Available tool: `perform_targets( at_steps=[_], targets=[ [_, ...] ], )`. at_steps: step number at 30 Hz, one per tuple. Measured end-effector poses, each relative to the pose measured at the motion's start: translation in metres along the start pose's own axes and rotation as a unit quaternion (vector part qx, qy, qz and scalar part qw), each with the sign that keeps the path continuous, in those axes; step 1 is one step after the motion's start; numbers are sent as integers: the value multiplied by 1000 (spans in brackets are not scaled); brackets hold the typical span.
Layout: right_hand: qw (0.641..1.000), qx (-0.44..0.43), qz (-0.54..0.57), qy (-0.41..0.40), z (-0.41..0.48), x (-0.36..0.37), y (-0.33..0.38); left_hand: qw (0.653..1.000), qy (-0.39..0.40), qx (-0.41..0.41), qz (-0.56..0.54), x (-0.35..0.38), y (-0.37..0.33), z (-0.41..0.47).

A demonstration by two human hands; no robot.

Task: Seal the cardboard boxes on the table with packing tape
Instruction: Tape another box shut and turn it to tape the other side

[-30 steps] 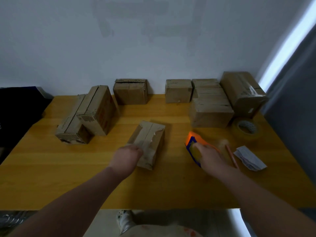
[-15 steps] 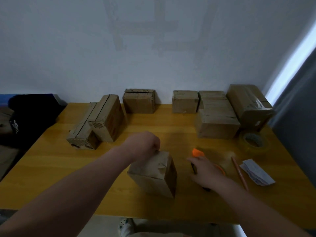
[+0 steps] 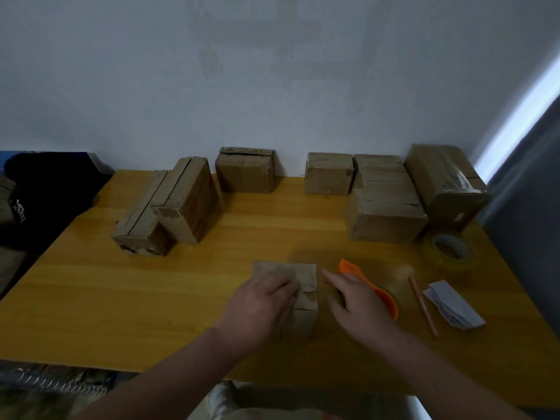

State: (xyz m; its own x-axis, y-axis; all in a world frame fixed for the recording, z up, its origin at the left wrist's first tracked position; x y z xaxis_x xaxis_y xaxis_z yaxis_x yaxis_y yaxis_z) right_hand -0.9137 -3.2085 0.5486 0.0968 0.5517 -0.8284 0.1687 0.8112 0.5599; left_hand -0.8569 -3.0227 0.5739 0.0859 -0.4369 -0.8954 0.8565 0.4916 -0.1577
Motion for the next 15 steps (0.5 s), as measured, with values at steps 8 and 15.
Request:
perform_targets(
  at_steps=[8,15],
  targets=[
    [989,-133,-44,-44,-9,-1,14,999,15,-37,14,6,-2,-5],
    [983,-158,-64,-62,4,-2,17,1000,-9,-18,-14,11,0,-9]
  ],
)
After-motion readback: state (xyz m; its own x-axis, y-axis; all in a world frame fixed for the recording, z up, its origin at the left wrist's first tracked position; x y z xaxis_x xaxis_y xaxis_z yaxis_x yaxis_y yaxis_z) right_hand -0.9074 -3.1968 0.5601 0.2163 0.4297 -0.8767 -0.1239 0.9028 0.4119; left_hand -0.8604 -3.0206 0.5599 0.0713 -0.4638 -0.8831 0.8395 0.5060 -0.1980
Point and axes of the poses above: each hand's wrist, its own z-axis towards the middle knuckle, its own x-axis out of the palm, y = z × x, the point moved 3 cm from there along z, towards the middle knuckle, and after that the axes turned 4 degrees about -y, right-handed, at the moved point
